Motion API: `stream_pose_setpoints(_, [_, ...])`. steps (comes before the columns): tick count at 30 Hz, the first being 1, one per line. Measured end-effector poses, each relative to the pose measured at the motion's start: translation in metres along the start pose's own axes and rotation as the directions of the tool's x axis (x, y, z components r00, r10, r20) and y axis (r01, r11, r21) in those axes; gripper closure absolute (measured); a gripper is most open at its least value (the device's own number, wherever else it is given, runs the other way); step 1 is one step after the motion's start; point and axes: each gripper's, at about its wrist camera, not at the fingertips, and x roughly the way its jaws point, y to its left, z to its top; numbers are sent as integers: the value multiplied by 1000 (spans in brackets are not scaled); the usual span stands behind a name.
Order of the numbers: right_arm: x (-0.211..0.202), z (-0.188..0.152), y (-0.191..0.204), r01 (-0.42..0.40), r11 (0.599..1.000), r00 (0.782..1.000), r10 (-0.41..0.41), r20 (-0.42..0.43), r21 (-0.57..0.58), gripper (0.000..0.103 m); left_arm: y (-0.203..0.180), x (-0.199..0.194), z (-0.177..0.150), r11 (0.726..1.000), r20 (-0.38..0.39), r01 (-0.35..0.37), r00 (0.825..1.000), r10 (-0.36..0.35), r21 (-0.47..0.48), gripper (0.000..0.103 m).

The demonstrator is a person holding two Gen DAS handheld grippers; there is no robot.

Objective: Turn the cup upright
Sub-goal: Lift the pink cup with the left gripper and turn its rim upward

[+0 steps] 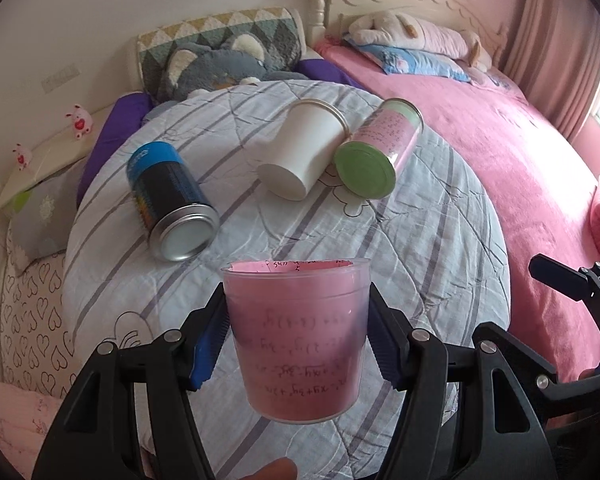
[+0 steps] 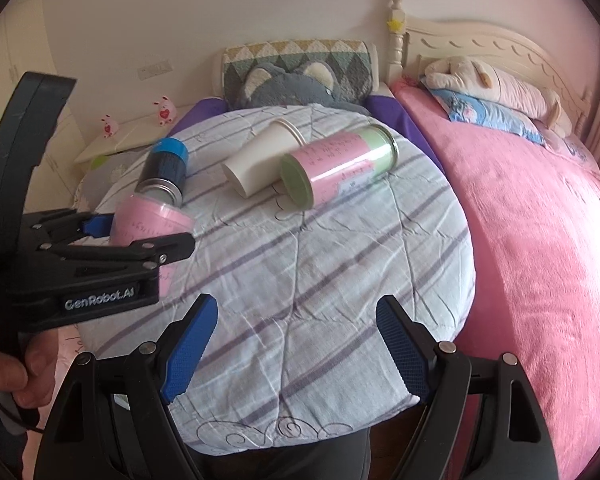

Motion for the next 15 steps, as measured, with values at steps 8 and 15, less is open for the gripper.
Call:
stream_pose_setpoints(8, [6,7,10,-16,999,999,17,41,-31,20,15,-20,-7,995,119,-61,990,70,-80,38])
stream_pose_setpoints(15, [2,11,12,-21,999,997,24,72,-34,20,2,-23,-16,994,240,-85,966,97,-62,38])
